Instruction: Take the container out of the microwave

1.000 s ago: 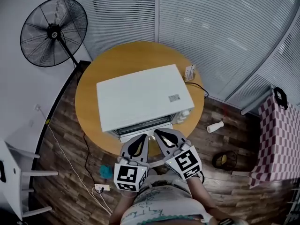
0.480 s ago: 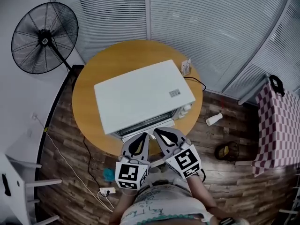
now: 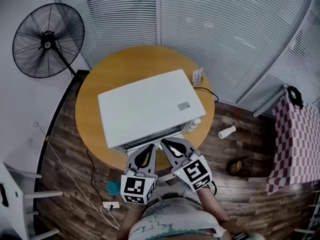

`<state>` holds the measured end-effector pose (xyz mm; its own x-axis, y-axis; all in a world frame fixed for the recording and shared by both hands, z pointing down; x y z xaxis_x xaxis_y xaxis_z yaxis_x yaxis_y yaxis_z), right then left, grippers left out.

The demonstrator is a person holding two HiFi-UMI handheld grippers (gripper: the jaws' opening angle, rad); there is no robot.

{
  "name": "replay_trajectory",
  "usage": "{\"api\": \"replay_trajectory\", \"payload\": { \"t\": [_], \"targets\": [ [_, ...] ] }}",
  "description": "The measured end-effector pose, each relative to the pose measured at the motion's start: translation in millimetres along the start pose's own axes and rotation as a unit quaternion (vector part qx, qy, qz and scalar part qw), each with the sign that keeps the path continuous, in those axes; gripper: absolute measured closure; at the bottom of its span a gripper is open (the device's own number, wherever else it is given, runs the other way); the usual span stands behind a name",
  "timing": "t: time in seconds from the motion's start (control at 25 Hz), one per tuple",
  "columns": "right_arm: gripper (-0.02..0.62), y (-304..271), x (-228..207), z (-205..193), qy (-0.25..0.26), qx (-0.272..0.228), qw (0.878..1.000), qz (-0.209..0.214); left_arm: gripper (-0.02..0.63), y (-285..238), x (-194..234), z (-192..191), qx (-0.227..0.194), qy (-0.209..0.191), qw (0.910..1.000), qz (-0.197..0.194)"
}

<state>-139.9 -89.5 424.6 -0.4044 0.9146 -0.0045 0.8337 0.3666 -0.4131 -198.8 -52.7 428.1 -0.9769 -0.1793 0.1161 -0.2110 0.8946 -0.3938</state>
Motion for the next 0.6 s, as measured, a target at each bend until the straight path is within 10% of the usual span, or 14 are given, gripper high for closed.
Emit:
{"api": "replay_trajectory", "payload": {
  "t": [0.6],
  "targets": [
    [0.601,0,-25,-6,-0.006,0.005,1.0,0.004,0.589,-27,-7,-4,0.019,-0.003,0.9998,0.007]
  ]
}}
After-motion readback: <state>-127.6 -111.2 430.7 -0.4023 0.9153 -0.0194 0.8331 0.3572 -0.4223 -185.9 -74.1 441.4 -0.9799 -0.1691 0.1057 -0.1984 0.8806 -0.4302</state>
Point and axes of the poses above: the fingertips, and each gripper's own axes: y backward along the fingers, x to its left, z out of its top, the point moved 3 cm from there along y, backward along the fingers, and after that the axes turned 8 degrees about x, right-handed, at the moved point
